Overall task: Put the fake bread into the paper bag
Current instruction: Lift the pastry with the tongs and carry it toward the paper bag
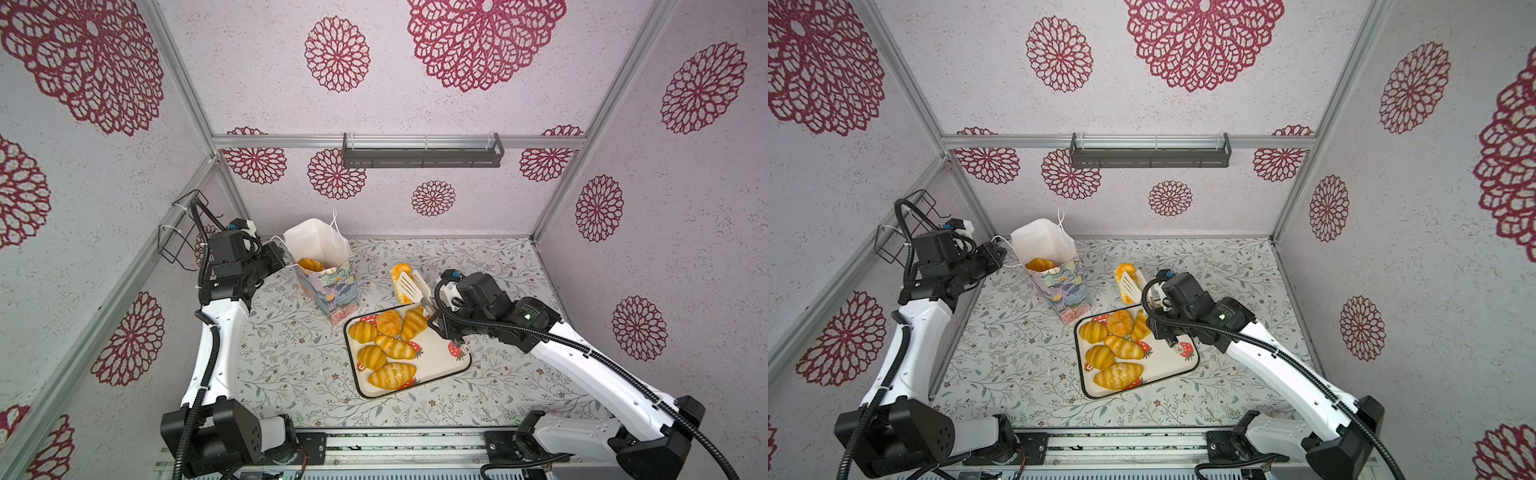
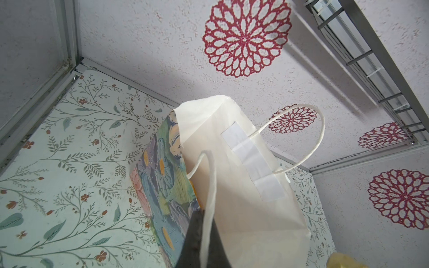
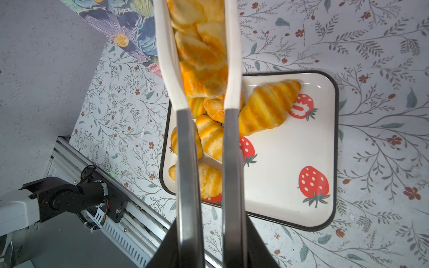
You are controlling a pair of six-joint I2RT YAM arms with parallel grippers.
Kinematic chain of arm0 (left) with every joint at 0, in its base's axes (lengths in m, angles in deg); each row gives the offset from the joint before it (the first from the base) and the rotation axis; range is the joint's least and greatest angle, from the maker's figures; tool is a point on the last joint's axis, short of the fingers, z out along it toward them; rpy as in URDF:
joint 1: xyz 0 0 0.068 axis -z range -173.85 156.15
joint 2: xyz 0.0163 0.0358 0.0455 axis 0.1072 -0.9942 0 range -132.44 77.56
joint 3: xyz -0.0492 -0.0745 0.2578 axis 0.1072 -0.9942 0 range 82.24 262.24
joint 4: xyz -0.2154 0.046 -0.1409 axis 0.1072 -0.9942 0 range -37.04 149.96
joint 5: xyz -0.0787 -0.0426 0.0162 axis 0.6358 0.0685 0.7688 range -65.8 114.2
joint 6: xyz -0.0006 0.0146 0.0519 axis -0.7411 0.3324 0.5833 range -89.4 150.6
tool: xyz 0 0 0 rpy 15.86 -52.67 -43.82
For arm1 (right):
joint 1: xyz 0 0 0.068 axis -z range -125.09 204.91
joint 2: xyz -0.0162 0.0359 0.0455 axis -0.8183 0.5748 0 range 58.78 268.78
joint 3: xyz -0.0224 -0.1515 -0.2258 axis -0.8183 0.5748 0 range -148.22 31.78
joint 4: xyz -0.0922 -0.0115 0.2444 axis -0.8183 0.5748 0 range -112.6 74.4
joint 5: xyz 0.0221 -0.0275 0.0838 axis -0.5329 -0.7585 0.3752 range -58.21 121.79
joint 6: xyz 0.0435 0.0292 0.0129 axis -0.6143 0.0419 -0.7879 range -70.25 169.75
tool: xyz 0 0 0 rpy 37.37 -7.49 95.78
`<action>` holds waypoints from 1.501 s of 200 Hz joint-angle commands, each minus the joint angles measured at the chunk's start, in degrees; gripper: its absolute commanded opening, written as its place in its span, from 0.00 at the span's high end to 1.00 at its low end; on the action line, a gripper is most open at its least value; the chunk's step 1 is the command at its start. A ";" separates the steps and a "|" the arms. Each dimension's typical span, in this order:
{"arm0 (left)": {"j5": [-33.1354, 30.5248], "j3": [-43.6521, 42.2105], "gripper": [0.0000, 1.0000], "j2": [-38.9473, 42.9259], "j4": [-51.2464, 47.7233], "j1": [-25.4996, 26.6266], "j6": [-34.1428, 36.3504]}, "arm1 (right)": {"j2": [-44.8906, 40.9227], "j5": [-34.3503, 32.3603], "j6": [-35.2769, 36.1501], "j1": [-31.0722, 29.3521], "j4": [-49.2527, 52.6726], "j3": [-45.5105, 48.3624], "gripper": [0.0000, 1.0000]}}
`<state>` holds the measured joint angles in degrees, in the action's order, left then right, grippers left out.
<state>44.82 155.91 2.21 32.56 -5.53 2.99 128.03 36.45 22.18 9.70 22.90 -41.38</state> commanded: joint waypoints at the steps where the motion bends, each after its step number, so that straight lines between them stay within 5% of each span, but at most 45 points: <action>1: -1.14 1.56 1.00 0.16 -0.68 -0.30 0.80 | 0.48 -0.76 2.82 -0.23 -3.69 -4.08 0.67; 300: 0.81 1.21 1.00 -0.15 0.68 -0.50 0.58 | 19.38 7.95 9.98 -0.58 -11.35 -29.96 0.68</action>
<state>45.02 156.13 2.18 32.03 -5.79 3.12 147.20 42.25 30.75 9.68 16.01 -67.83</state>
